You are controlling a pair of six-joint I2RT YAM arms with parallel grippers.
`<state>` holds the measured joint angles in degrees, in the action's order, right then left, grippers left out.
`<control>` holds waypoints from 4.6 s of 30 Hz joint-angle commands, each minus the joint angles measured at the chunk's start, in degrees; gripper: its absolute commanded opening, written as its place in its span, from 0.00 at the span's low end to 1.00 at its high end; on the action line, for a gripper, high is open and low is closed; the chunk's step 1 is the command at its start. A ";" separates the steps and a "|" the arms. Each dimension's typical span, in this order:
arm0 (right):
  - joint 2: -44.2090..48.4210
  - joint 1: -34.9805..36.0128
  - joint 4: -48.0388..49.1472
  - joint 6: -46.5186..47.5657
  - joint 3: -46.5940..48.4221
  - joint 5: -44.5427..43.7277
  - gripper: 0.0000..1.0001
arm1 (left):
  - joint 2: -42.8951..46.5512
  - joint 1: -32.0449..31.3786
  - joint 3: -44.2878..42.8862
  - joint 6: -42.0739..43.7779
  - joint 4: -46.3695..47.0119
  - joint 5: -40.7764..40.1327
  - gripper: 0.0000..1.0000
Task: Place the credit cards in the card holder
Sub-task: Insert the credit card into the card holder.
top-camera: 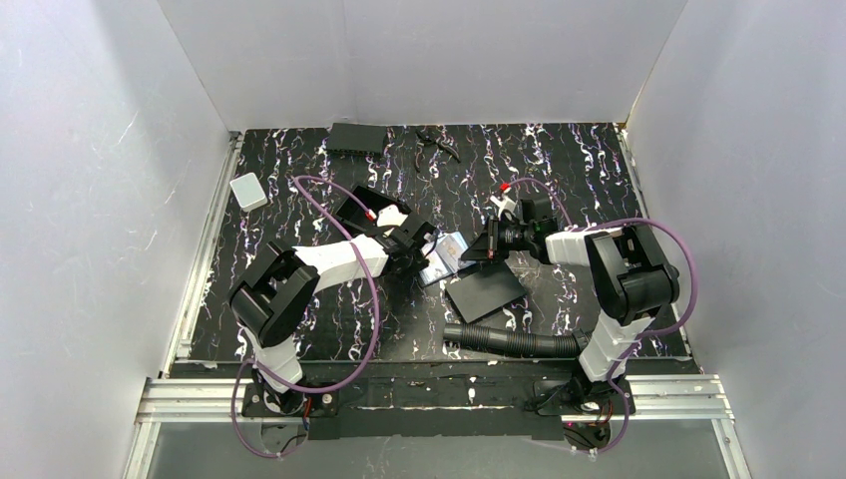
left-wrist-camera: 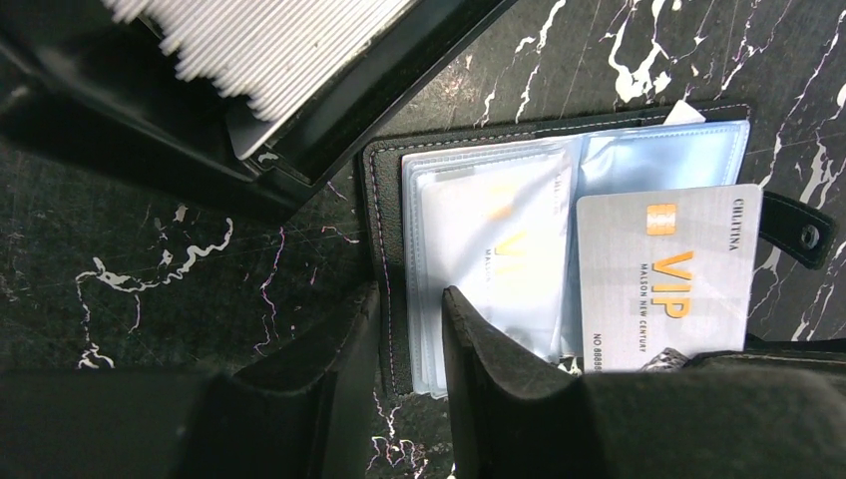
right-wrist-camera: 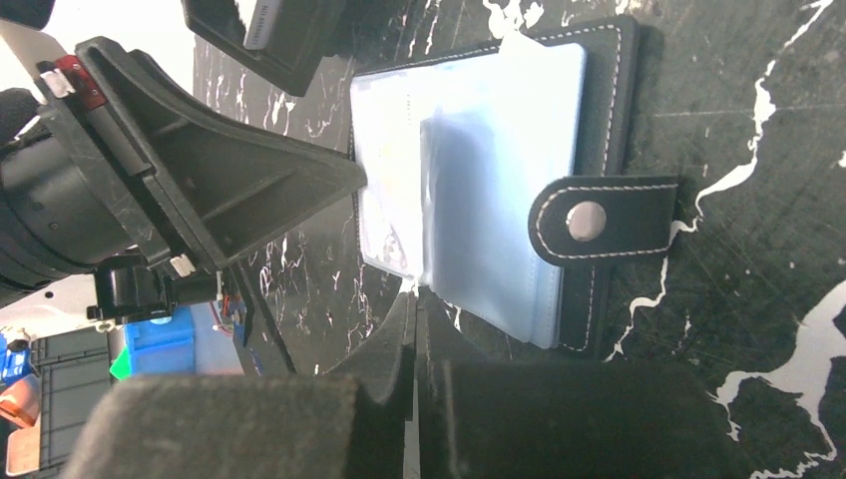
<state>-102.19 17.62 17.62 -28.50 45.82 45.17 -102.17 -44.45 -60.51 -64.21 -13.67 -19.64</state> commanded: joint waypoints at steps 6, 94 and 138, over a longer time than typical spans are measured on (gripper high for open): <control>-2.11 -1.44 6.25 -0.66 -1.26 4.24 0.01 | -4.50 0.01 2.74 4.92 -11.08 -1.67 0.15; -9.01 1.70 0.18 2.42 8.48 4.99 0.01 | -5.85 0.75 0.26 8.02 -12.12 -0.48 0.14; -12.43 1.61 3.98 3.70 9.64 2.06 0.01 | 1.44 0.95 -1.25 17.82 -10.48 5.31 0.47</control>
<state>-114.37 19.57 23.57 -29.36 53.24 50.24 -102.50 -43.46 -63.80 -51.15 -20.09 -18.30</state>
